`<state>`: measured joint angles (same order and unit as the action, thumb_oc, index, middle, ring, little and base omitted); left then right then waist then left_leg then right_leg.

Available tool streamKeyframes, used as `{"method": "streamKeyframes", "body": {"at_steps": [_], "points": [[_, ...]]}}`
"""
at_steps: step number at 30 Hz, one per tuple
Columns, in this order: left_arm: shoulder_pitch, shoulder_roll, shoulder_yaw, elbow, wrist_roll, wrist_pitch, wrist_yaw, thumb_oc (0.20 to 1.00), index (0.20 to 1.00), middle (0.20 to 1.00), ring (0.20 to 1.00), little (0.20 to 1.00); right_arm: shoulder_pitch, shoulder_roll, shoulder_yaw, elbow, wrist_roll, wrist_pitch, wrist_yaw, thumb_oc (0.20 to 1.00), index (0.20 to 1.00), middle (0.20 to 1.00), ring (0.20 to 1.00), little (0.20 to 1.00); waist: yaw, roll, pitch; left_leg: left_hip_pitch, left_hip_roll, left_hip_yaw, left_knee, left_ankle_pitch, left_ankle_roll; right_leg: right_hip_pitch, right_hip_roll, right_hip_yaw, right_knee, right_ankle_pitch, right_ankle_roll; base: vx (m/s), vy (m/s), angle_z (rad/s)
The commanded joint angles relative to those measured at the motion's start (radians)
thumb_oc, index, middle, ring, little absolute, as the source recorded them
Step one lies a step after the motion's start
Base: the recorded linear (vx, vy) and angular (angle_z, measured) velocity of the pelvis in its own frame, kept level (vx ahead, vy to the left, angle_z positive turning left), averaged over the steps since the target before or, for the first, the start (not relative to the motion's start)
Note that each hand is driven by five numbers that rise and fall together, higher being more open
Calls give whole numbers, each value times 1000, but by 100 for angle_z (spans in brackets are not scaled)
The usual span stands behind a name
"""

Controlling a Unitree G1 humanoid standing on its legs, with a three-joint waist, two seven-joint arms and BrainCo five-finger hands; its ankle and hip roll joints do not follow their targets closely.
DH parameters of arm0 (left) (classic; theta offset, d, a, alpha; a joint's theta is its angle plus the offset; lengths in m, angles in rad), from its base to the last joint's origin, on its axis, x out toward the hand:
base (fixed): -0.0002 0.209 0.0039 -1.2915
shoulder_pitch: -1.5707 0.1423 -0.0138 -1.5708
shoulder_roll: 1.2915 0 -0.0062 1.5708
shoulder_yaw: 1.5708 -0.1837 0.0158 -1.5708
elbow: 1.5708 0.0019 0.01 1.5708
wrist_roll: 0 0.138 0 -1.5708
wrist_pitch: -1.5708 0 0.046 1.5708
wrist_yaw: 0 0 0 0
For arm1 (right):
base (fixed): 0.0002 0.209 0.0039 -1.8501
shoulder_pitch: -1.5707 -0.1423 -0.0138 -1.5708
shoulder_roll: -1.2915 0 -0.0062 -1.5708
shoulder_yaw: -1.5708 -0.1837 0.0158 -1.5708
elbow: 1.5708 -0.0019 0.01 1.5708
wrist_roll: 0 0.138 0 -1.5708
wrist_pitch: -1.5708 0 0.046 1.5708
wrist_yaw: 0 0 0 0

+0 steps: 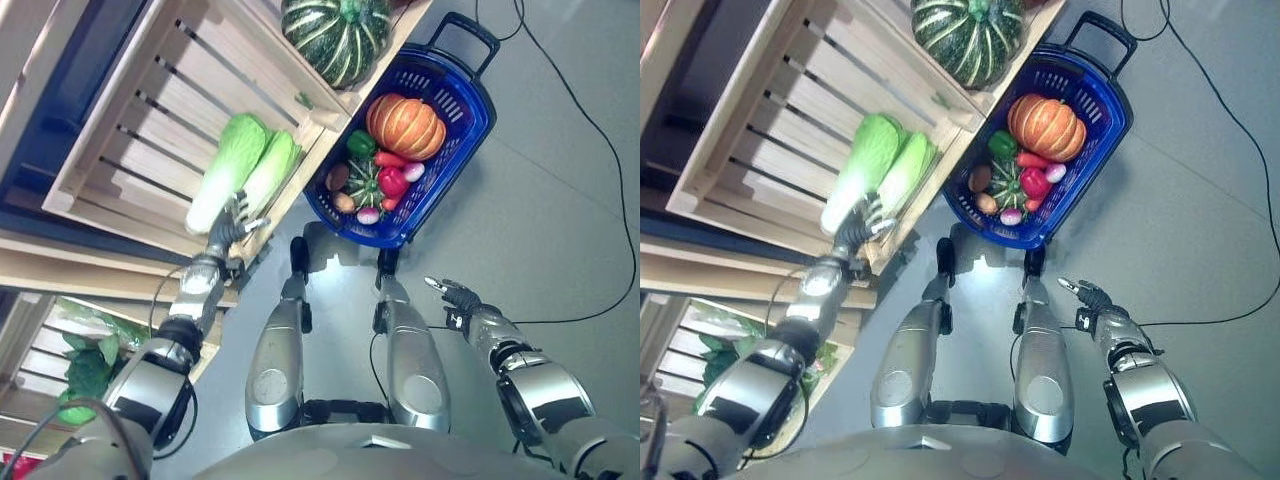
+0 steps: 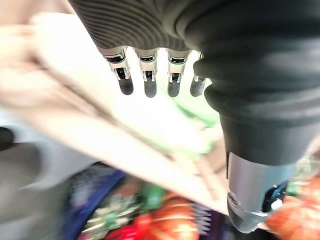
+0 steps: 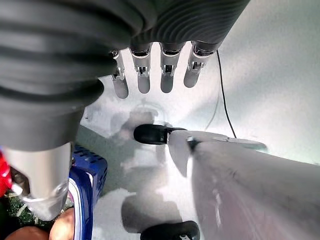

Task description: Pick up fruits and vegetables into the basket

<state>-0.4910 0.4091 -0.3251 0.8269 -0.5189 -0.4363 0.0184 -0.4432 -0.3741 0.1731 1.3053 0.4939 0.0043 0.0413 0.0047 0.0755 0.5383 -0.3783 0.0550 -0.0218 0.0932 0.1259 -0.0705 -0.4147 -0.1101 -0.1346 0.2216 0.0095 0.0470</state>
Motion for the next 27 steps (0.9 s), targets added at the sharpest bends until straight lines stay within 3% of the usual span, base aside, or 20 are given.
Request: {"method": "streamKeyframes", "body": {"at_steps": [1, 5, 11, 15, 19, 27], "points": [[34, 43, 10, -96, 38, -76, 90, 1000, 1000, 1000, 1000, 1000, 46, -27, 20, -25, 45, 4, -16, 1000, 1000, 1000, 1000, 1000, 6, -34, -18, -169, -75, 0, 259, -157, 46, -134, -1, 65, 174, -52, 19, -11, -40, 11], [4, 74, 21, -151, 113, -97, 173, 1000, 1000, 1000, 1000, 1000, 44, -25, 20, -27, 49, 4, -23, 1000, 1000, 1000, 1000, 1000, 5, -32, -18, -203, -73, -4, 291, -169, 50, -172, 15, 77, 222, -73, 7, 12, -31, 5], [-56, 127, 65, -219, 307, -89, 421, 1000, 1000, 1000, 1000, 1000, 48, -21, 27, -38, 59, -12, -23, 1000, 1000, 1000, 1000, 1000, 1, -40, -18, -237, -77, -10, 320, -178, 52, -206, 30, 83, 241, -80, -4, 13, -5, 2], [-94, 151, 83, -213, 460, -38, 552, 1000, 1000, 1000, 1000, 1000, 55, -18, 29, -38, 64, -19, -20, 1000, 1000, 1000, 1000, 1000, -1, -50, -18, -247, -75, -10, 327, -181, 50, -213, 37, 84, 246, -83, -8, 1, -5, 1], [-170, 194, 44, -121, 599, 76, 677, 1000, 1000, 1000, 1000, 1000, 42, -15, 43, -41, 68, -9, -18, 1000, 1000, 1000, 1000, 1000, -10, -64, -18, -253, -68, -2, 334, -183, 46, -216, 45, 85, 249, -86, -12, 0, 0, 0], [-280, 232, -8, 59, 695, 202, 766, 1000, 1000, 1000, 1000, 1000, 12, -21, 71, -36, 70, -1, 0, 1000, 1000, 1000, 1000, 1000, -37, -84, -18, -264, -55, 6, 337, -175, 35, -224, 54, 95, 239, -80, -17, -3, 3, -3]]}}
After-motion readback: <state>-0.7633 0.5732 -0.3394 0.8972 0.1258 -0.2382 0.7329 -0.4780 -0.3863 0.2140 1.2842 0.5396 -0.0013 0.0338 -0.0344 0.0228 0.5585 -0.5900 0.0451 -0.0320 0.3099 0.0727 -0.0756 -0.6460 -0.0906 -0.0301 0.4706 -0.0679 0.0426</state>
